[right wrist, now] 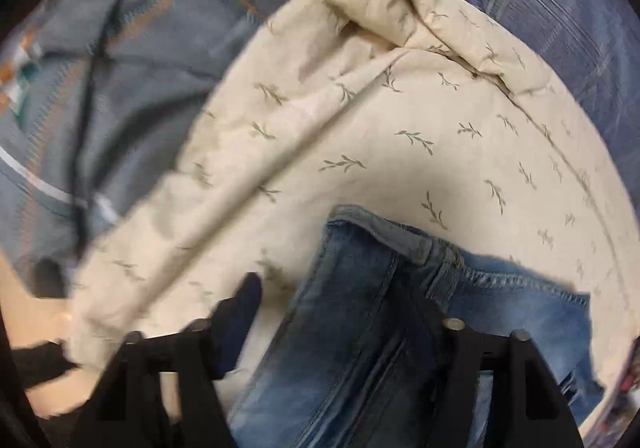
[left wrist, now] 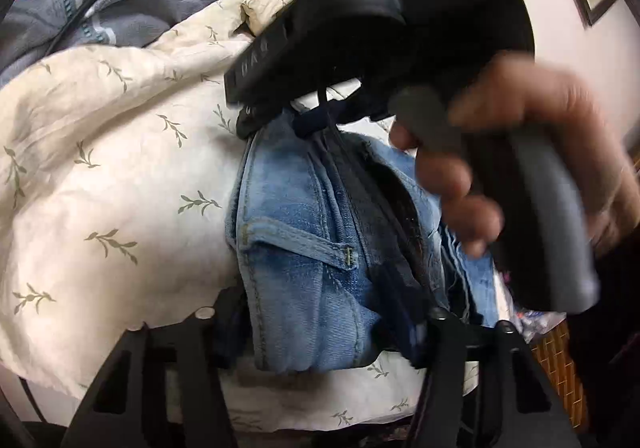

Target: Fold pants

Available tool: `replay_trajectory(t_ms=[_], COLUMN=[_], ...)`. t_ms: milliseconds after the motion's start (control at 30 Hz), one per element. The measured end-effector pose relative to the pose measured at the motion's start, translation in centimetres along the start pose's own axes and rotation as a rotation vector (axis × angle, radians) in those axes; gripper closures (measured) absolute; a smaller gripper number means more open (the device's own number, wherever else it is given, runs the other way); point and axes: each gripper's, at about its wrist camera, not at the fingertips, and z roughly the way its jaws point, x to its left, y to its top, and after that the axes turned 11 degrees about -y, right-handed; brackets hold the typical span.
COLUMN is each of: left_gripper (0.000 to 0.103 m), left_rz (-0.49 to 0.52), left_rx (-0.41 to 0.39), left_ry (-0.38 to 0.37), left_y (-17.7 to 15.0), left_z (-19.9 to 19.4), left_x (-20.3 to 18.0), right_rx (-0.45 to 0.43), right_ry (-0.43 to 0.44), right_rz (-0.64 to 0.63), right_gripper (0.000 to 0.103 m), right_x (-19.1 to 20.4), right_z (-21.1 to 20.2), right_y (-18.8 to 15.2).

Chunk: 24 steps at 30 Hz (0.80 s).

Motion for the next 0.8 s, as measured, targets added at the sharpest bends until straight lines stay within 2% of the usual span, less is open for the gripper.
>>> replay_trajectory(t_ms=[33,67,100,200,300,467,567,667,800], left_gripper=[0.057,0.061,0.062,0.066,0.068,0.069,0.07,0.07,0.07], left_rz=[-0.013,-0.029,-0.042,0.002,0.083,0.148,0.225,0.267,0.374], left_rx=[-0.005,-0.011,-0.01,-0.021,-0.042,-0.064,-0.068,-0.047,0.012], left_ry=[-0.01,-0.025,-0.045,-0.052,-0.071,-0.131,-0.15,-0.179,-0.201], left_y=[0.1,0.2,0.3,0.2,0.0,-0.2,-0.2,0.3,0.2], left_z=[0.0,-0.1,-0.1,-0.1,-0.6,-1.1,-0.9,-0.7,0.8], left_x=[0.3,0.6,0.9,0.3,-1.3,-3.5,-6.4,-9.3,-14.4], right_rx=[-0.016,-0.02,-0.023,-0.043,-0.096,-0.207,-0.27,-0.33,-0.4], right_ry=[-0.003,-0.005,-0.015,0.049,0.097,0.144,0.169,0.193,0.228], right_rz=[-0.018,-0.024,-0.024,0.015,0.065,0.125,0.156,0.205,0.297], right_gripper=[0.055,0.06,0.072,0.084,0.087,0.089,0.089,0.089,0.089], right_x=[0.1,-0.1,-0.5,-2.9,-5.2,-9.1,-10.5,-12.5,-17.8], right_z=[0.0,-0.2,-0.5,-1.3,-3.2,-7.0,-9.4,-11.0,-12.5], right_y=[-0.2,-0.4,-0.5,-1.4,-2.7,-5.4,-7.1,-9.0,-12.3])
